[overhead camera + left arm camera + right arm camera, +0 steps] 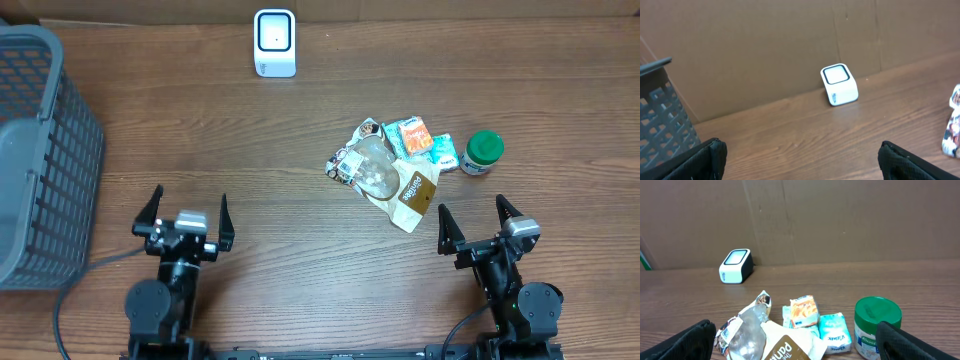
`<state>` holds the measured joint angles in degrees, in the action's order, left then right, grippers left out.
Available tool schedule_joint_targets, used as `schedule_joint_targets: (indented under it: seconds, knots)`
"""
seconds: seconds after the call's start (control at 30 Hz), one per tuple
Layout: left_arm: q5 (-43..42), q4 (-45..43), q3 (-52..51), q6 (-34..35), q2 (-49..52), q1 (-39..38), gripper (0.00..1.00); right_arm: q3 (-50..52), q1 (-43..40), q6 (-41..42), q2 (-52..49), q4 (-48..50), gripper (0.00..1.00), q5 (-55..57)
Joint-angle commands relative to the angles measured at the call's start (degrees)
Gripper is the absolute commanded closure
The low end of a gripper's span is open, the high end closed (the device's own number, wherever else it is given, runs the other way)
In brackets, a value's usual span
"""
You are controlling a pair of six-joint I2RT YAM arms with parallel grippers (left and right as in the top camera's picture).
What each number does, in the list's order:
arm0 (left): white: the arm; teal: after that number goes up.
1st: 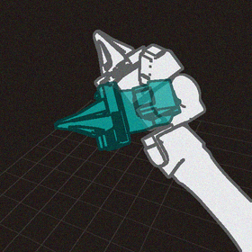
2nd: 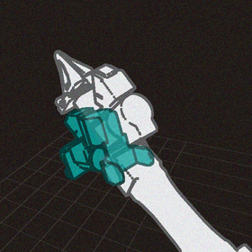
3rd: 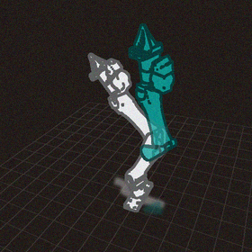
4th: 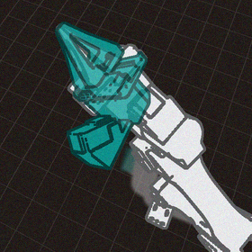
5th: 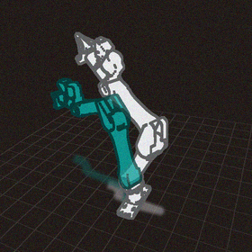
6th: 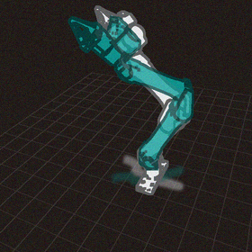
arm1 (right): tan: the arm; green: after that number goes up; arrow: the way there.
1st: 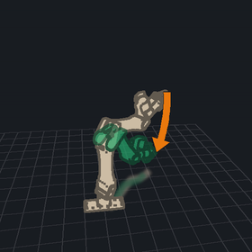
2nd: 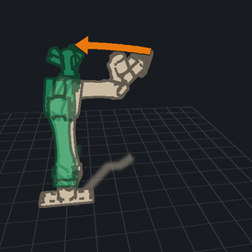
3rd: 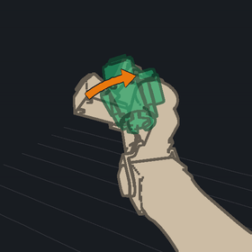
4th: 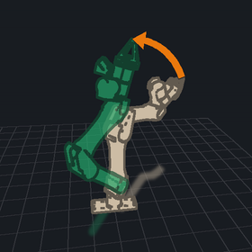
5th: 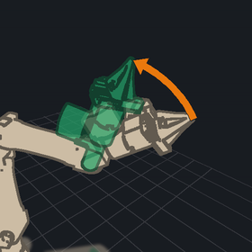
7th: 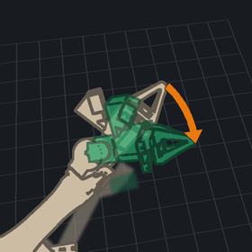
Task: Scan the item barcode
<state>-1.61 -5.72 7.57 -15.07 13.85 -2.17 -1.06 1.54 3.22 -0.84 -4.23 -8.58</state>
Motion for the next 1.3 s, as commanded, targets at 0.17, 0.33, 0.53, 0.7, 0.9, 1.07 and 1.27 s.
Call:
schedule_joint_targets:
  seconds: [0.17,0.33,0.53,0.7,0.9,1.07,1.27]
  knots:
    - [-1.31,6.16,-7.3,-4.33,-10.58,1.68,0.01,0.61,-0.13,-0.09,0.68,0.28,0.0,-0.04]
    - [-0.94,10.12,-7.3,-4.66,-13.18,2.29,0.0,0.61,-0.13,-0.07,0.68,0.28,0.0,-0.04]
    - [-0.83,10.01,-7.3,-4.63,-13.7,2.25,0.01,0.61,-0.13,-0.09,0.68,0.28,0.0,-0.04]
    - [-0.83,10.03,-7.3,-4.63,-13.64,2.25,0.0,0.61,-0.13,-0.09,0.68,0.28,0.0,-0.04]
    - [-0.81,10.03,-7.3,-4.66,-13.64,2.25,0.01,0.61,-0.13,-0.07,0.68,0.28,0.0,-0.04]
    - [-0.81,10.03,-7.3,-4.63,-13.64,2.25,0.0,0.61,-0.13,-0.09,0.68,0.28,0.0,-0.04]
    - [-0.81,10.03,-7.3,-4.63,-13.64,2.25,0.0,0.61,-0.13,-0.09,0.68,0.26,0.0,-0.04]
